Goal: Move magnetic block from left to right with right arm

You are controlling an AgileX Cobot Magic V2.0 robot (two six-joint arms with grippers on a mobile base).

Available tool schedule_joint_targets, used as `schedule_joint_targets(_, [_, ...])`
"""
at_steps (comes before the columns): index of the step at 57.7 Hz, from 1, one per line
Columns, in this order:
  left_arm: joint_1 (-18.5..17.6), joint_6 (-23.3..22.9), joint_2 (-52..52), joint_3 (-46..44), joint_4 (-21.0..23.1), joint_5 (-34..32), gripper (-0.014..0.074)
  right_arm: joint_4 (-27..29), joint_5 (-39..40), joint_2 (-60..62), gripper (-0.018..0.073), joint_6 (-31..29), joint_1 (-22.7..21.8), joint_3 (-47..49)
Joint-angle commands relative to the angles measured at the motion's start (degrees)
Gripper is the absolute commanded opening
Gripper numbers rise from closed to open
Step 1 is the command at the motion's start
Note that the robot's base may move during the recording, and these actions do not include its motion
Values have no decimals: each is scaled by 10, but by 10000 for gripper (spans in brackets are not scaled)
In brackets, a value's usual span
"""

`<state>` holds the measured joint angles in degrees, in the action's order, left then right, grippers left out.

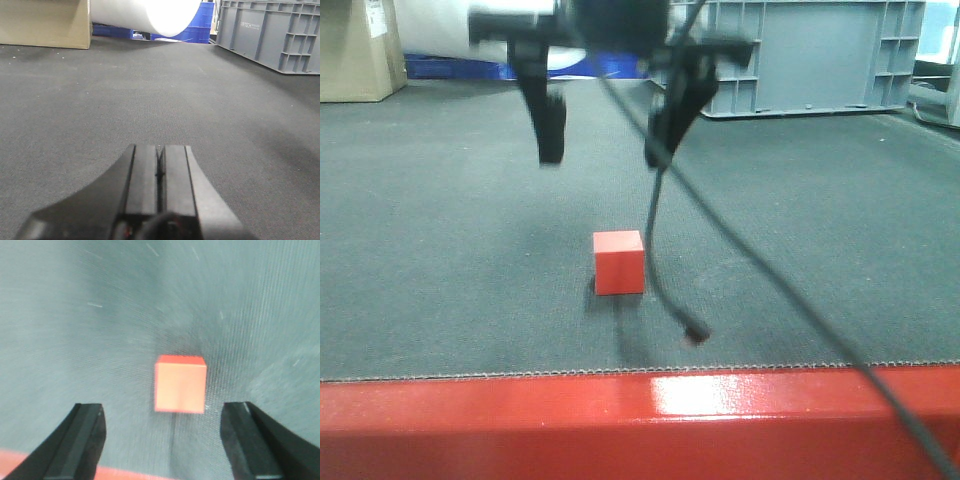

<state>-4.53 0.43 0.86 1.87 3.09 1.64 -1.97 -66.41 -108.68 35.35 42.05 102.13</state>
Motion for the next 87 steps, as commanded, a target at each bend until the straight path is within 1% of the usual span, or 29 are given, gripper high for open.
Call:
schedule_joint_targets(1, [-3,-4,5,5,1,-48,-126,-8,33,61,559,-46,-5,-12])
schedule_joint_targets(5, [-3,-4,5,5,1,-48,-126,-8,58,83,503,-70,-9,-45])
schedule_joint_targets(9, [-3,-4,5,5,1,-48,-126,-8,94,110,414,-86,-17,-83])
schedule_joint_targets(10, [-3,-4,5,5,1,-48,-126,-8,111,120,372,-92,-21,-95])
schedule_joint_targets(12, [-3,-4,5,5,1,-48,-126,-8,130,135,314,-96,-28,-117])
schedule_joint_targets(15, [-3,-4,5,5,1,-48,-126,-8,154,154,245,-97,-37,-147])
schedule_joint_targets(18, [-3,-4,5,5,1,-48,-126,-8,183,181,157,-98,-53,-179])
schedule_joint_targets(22, [-3,-4,5,5,1,-48,-126,-8,221,219,65,-100,-73,-226])
schedule_joint_targets(24, [-3,-4,5,5,1,-48,-126,-7,239,238,34,-105,-86,-250])
schedule_joint_targets(26, [-3,-4,5,5,1,-48,-126,-5,252,254,34,-112,-98,-269])
schedule_joint_targets(30, [-3,-4,5,5,1,-48,-126,10,284,291,34,-147,-127,-312])
schedule_joint_targets(37, [-3,-4,5,5,1,-48,-126,43,344,362,34,-252,-185,-399])
schedule_joint_targets(43, [-3,-4,5,5,1,-48,-126,59,394,418,34,-318,-237,-465])
schedule_joint_targets(49, [-3,-4,5,5,1,-48,-126,62,461,478,34,-354,-293,-536])
schedule_joint_targets(53, [-3,-4,5,5,1,-48,-126,62,516,518,34,-354,-330,-584])
schedule_joint_targets(58, [-3,-4,5,5,1,-48,-126,62,582,560,34,-354,-365,-636])
schedule_joint_targets(66, [-3,-4,5,5,1,-48,-126,62,664,626,34,-354,-399,-717])
schedule_joint_targets(70, [-3,-4,5,5,1,-48,-126,62,676,657,34,-354,-402,-747])
schedule_joint_targets(87, [-3,-4,5,5,1,-48,-126,62,664,812,34,-354,-402,-823])
